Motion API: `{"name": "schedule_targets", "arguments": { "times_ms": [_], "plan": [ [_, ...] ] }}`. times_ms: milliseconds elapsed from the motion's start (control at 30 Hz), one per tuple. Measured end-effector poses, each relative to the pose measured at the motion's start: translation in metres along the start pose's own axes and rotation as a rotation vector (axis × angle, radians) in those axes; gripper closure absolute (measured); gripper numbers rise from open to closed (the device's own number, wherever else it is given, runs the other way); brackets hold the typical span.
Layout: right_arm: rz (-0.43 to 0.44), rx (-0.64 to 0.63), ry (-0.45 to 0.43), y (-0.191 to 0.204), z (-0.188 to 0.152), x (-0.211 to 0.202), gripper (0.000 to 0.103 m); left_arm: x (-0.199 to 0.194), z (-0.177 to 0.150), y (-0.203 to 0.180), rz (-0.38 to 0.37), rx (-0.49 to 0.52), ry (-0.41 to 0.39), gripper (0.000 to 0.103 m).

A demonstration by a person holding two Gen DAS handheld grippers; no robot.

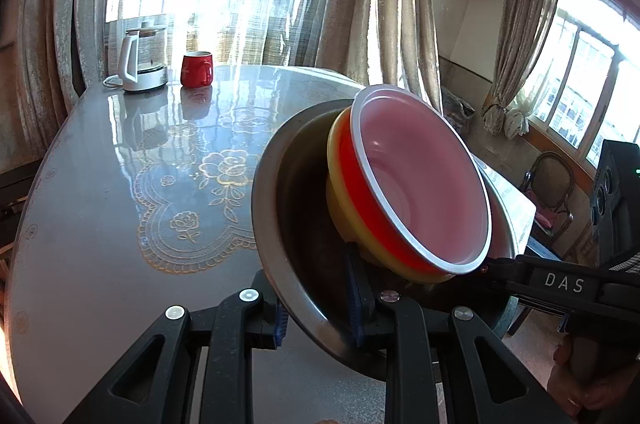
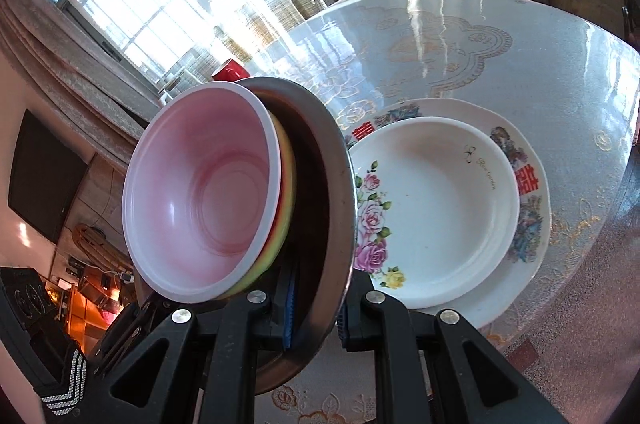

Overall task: Organize plates and bowls
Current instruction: 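Lift the steel bowl with nested bowls and carry it over the plate stack, then lower the steel bowl onto the rose-pattern plate and open the right tool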

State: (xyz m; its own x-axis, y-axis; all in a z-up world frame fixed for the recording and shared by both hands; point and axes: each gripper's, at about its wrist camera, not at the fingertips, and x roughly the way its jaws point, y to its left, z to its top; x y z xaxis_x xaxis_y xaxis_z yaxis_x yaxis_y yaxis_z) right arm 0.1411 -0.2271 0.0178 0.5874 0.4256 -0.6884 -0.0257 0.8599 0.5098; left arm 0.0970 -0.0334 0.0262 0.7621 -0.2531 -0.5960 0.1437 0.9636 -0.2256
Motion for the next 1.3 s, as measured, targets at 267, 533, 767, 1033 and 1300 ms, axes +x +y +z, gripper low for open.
{"name": "schedule_targets", "arguments": {
  "times_ms": [267,533,767,1033,1300],
  "plan": [
    [-0.034,0.066,-0.038,-0.032,0.004,-0.017,0.088,0.019,0.003,-0.032,-0.054,0.037,0.023,0.080],
    [-0.057,0.117,-0.056,-0.058,-0.002,-0.034,0.088,0.035,0.003,-0.054,-0.086,0.063,0.045,0.079],
    [-0.068,0.157,-0.049,-0.062,-0.004,-0.036,0.087,0.051,0.004,-0.061,-0.104,0.066,0.085,0.079],
    [-0.094,0.171,-0.020,-0.069,-0.008,-0.038,0.085,0.070,0.004,-0.059,-0.103,0.063,0.138,0.079],
    [-0.104,0.191,-0.027,-0.069,-0.009,-0.041,0.080,0.082,0.003,-0.056,-0.118,0.059,0.172,0.078]
  ]
}}
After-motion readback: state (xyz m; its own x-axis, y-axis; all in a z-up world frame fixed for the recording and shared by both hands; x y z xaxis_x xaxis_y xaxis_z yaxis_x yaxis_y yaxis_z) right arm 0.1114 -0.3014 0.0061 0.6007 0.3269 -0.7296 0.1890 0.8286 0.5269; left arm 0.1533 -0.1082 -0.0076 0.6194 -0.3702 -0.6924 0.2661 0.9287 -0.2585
